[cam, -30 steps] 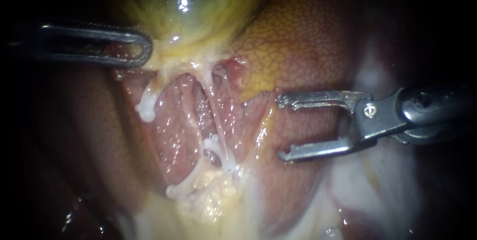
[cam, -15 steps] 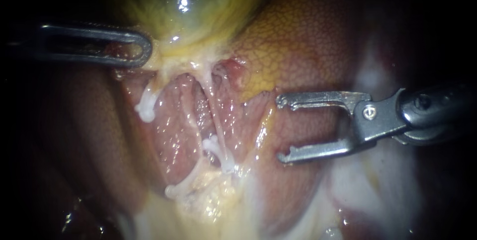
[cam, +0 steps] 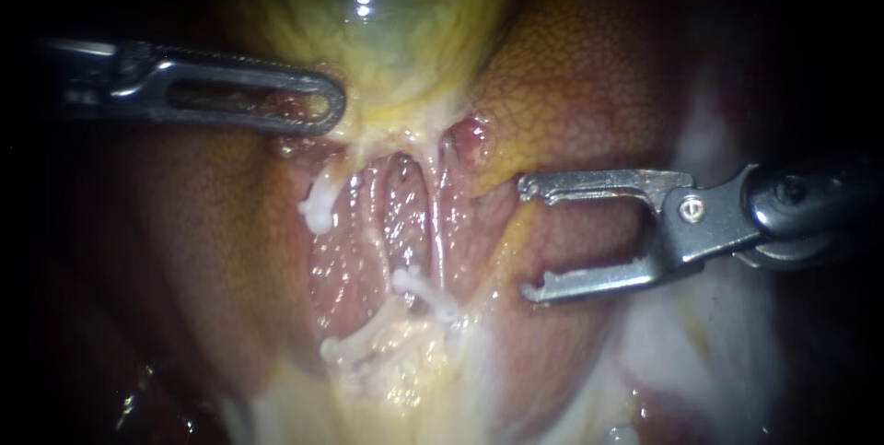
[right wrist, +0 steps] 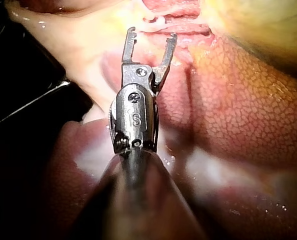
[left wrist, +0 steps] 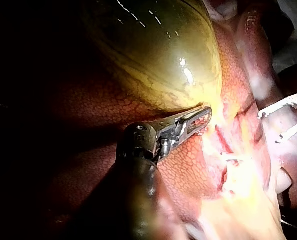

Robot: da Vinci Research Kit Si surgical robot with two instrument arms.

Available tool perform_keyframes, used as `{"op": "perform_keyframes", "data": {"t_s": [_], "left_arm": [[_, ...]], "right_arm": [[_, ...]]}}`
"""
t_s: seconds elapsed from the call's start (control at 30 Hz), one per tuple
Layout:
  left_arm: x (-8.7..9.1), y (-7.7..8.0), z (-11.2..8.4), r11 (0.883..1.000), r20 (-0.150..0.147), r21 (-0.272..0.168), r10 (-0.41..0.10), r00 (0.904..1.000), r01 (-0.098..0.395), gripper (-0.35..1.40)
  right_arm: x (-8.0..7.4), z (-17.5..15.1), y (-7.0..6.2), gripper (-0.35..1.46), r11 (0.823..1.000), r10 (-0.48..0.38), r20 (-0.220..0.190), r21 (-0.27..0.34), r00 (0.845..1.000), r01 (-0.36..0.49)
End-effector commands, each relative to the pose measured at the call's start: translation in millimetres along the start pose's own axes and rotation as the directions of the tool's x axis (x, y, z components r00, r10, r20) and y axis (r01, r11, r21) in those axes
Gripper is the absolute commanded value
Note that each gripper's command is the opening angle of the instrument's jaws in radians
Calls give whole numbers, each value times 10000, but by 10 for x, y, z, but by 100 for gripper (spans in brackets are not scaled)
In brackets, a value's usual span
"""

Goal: Going back first clip right tube

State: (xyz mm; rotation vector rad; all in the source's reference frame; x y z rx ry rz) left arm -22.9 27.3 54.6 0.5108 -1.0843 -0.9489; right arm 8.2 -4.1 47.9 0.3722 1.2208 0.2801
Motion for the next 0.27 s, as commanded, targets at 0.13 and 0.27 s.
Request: {"op": "perform_keyframes", "data": {"t_s": [0.13, 0.27], "left_arm": [[0, -1, 0, 10000, -6, 4, -9, 10000, 9, -35], [1, -1, 0, 10000, -6, 3, -9, 10000, 9, -35]], "right_arm": [[0, 0, 0, 50, 10000, 1, -1, 0, 10000, -1], [0, 1, -1, 50, 10000, 2, -1, -3, 10000, -2]]}}
